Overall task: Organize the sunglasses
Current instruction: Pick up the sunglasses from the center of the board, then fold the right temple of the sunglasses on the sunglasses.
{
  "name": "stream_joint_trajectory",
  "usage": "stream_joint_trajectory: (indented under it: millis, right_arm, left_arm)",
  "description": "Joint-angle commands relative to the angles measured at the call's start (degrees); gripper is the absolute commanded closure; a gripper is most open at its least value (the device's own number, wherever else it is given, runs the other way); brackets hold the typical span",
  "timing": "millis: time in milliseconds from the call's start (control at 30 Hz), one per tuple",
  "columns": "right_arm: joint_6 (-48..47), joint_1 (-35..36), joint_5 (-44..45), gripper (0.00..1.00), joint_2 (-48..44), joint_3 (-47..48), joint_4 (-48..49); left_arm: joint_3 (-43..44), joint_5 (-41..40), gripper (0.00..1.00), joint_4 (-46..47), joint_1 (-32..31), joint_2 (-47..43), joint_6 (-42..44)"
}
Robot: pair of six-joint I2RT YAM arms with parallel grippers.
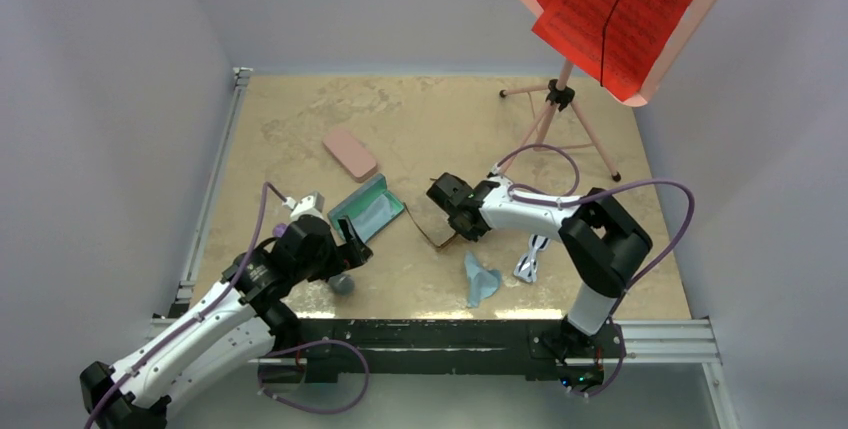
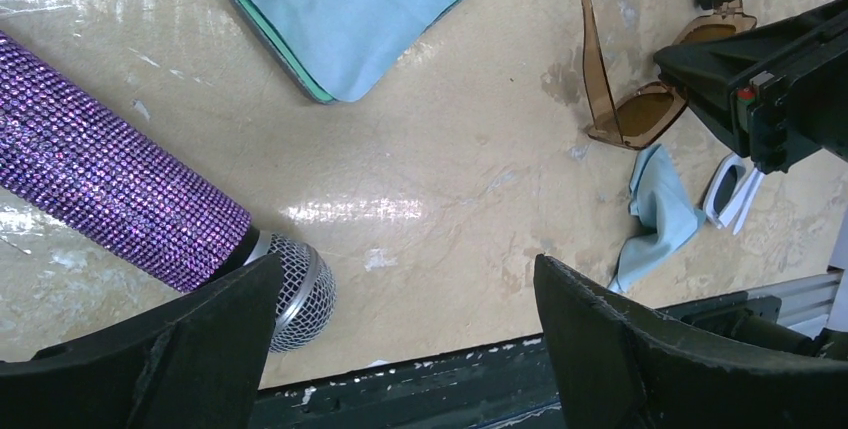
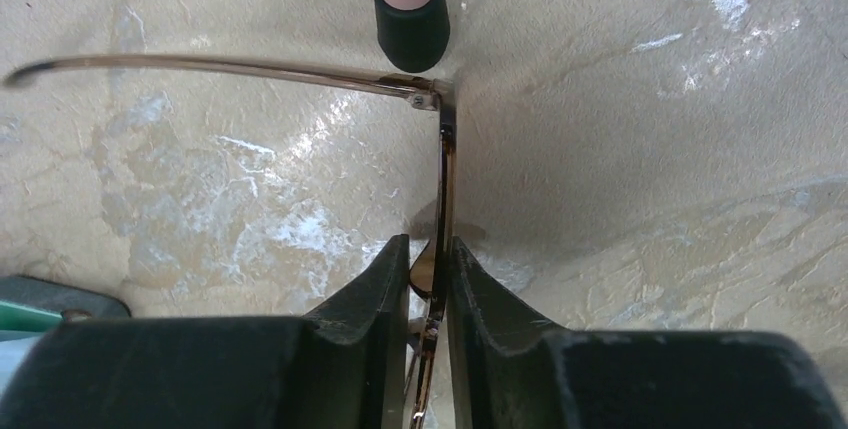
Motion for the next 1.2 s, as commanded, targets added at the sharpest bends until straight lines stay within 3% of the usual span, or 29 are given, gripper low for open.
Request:
stream_joint_trajectory:
  millis: [0, 100, 200, 267, 400, 533, 600, 767, 967, 1167]
  right_arm:
    - [2.1, -0.1, 1.6, 0.83, -2.7, -0.9, -0.8]
    - [1.9, -0.1, 1.3, 1.0, -5.3, -2.8, -0.7]
    - [-0.5, 0.0, -0.3, 1.0, -8.9, -5.5, 2.2]
    - [-5.2, -0.1, -3.2, 1.0, -12.4, -8.5, 8.5]
    - [-19.6, 0.0, -16.6, 1.0, -19.0, -17.7, 29.6]
    - [-24.8, 0.1, -28.1, 1.0, -19.9, -19.2, 37.2]
    - [-25.2, 0.0, -34.6, 1.0, -20.2, -20.2, 42.0]
    - [-21.6, 0.0, -43.2, 1.0, -21.6, -24.1, 53.5]
    - [-18.8, 0.1, -49.6, 1.0, -23.6, -27.2, 62.8]
    - [-18.8, 1.0, -55.2, 1.0, -26.0, -27.8, 66.4]
  left_arm:
    - [2.7, -1.0, 0.0, -0.4, 0.0, -0.1, 1.5]
    - [3.1, 0.2, 0.0, 0.1, 0.0, -0.4, 2.3]
    - [2.0, 7.7, 0.0, 7.3, -0.1, -1.4, 5.2]
    - [0.0, 17.9, 0.0, 15.1, -0.1, -2.2, 7.5]
    - [-5.2, 36.6, 0.0, 34.5, -0.1, -2.0, 7.7]
    - [-11.1, 55.5, 0.0, 67.4, -0.5, 1.4, -0.7]
    - [-11.9, 58.1, 0.0, 77.0, -1.1, 4.3, -3.5]
    - [-12.5, 59.8, 0.0, 86.6, -2.7, 8.5, -4.8]
    - [-13.2, 58.7, 0.0, 89.4, -2.8, 10.6, -5.0]
    - [-12.2, 55.7, 0.0, 85.9, -2.8, 12.4, -1.9]
